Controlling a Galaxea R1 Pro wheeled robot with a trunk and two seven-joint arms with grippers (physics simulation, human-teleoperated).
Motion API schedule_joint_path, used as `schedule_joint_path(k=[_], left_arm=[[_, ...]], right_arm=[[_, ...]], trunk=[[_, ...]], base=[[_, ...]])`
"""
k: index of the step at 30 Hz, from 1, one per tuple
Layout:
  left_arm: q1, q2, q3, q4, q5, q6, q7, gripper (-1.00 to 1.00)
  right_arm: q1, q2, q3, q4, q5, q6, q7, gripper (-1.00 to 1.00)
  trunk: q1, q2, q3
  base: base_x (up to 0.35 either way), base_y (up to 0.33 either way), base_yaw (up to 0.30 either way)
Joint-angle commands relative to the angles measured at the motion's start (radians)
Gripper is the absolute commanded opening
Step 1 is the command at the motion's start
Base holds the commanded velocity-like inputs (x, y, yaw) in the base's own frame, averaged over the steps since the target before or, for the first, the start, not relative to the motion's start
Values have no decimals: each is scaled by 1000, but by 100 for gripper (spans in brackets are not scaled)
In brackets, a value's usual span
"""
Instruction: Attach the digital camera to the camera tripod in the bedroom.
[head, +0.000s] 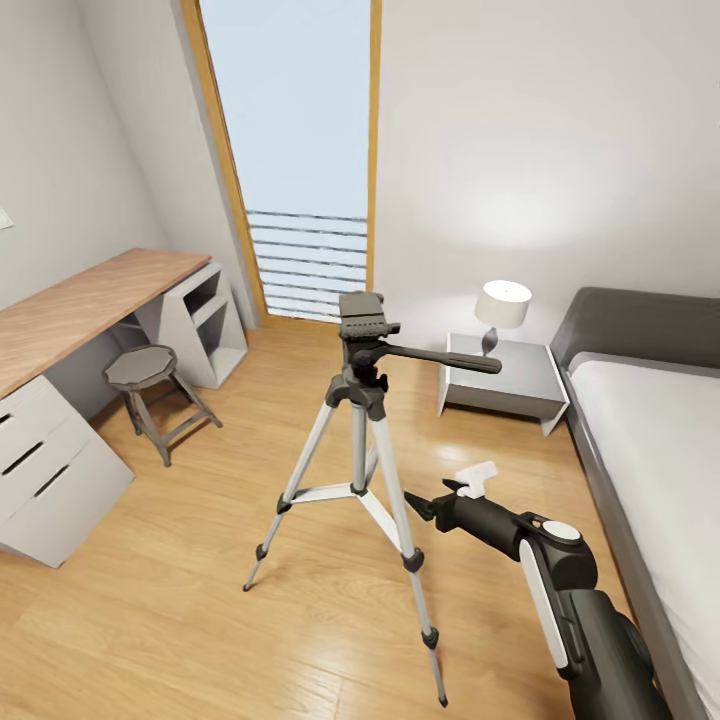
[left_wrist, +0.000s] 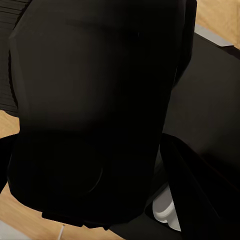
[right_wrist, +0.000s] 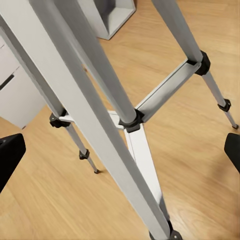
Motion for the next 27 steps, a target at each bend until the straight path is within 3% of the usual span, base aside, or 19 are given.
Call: schedule_joint_path(k=[1, 11, 21, 27], left_arm=[[0, 0, -8, 0, 7, -2, 2, -100], [0, 0, -8, 0, 7, -2, 2, -100], [0, 0, -8, 0, 7, -1, 2, -100], [0, 0, -8, 0, 7, -1, 2, -100]], right_arm=[[-1, 1, -4, -1, 6, 5, 8, 100], [-1, 1, -7, -1, 5, 8, 8, 100], [0, 0, -3, -1, 4, 39, 9, 100], [-1, 1, -2, -2, 4, 41, 10, 100]], trunk=[[0, -2, -2], [0, -2, -2], [0, -2, -2], [0, -2, -2]], base=[[0, -12, 0], [0, -3, 15], [0, 0, 194], [0, 0, 47]])
